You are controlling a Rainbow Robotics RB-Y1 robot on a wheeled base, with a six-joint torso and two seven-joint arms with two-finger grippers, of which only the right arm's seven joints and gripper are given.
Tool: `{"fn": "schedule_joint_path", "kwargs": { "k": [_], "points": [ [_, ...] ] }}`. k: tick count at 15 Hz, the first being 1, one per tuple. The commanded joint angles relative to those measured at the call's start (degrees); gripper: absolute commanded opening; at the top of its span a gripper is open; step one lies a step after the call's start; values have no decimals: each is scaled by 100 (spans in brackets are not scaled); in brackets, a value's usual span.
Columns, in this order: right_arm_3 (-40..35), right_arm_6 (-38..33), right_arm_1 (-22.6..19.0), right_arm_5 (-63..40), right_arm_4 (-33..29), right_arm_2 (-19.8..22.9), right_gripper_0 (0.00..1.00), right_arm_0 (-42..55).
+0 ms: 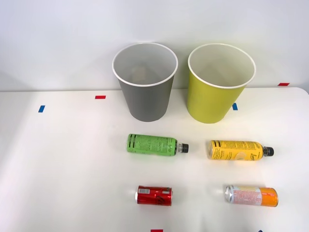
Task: Put cans in the gray bin, plastic bottles in the light green bin
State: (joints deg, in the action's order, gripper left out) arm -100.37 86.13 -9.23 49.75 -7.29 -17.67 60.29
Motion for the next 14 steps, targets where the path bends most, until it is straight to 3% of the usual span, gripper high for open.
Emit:
{"fn": "schedule_joint_path", "kwargs": {
  "k": [1,14],
  "points": [
    [0,0,0,0,0,0,100,0],
    [0,0,0,0,0,0,100,0]
  ]
}}
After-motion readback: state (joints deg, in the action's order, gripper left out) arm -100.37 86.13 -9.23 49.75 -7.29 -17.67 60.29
